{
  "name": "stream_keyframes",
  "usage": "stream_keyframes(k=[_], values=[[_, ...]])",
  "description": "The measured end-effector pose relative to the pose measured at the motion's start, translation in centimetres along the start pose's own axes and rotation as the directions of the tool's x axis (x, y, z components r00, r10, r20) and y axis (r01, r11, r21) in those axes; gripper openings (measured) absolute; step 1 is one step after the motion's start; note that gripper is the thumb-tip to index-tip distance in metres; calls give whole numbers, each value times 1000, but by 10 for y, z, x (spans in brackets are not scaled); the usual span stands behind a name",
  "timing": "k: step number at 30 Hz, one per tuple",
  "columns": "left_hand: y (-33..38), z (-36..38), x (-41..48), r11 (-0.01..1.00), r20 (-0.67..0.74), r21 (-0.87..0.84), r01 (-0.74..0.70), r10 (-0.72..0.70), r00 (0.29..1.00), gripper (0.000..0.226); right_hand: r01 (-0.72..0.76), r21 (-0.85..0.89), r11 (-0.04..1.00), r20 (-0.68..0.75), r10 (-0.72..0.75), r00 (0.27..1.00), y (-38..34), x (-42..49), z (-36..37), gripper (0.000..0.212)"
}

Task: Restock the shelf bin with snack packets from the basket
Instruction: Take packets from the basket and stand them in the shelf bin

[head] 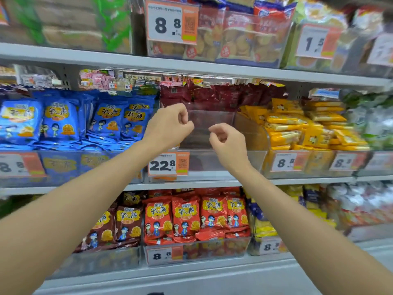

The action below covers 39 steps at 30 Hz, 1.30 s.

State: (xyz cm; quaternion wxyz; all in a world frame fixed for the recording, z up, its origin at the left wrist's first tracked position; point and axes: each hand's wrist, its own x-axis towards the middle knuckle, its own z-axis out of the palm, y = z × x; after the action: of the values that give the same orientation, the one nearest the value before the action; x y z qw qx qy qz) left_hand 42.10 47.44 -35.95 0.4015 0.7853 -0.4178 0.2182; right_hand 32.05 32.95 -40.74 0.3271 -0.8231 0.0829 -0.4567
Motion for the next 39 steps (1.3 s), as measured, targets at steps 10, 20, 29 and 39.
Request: stream_keyframes(k=[10,20,29,39], values=[[84,153,-82,996,449,-92,21,23,893,15,-230,-219,948,-5,234,972,96,-117,-101,9],[123,319,-199,962,790,-176,208,12,613,21,-629,-304,716,65,674,736,223,-283,-179,10],[92,413,-328,798,946,39,602,-223,235,11,-642,-716,276,285,954,93,310,-455,-193,38],[69,443,-338,521,924,303,798,-367,-111,20,-509,-847,151,312,917,-247,361,-613,-138,82]])
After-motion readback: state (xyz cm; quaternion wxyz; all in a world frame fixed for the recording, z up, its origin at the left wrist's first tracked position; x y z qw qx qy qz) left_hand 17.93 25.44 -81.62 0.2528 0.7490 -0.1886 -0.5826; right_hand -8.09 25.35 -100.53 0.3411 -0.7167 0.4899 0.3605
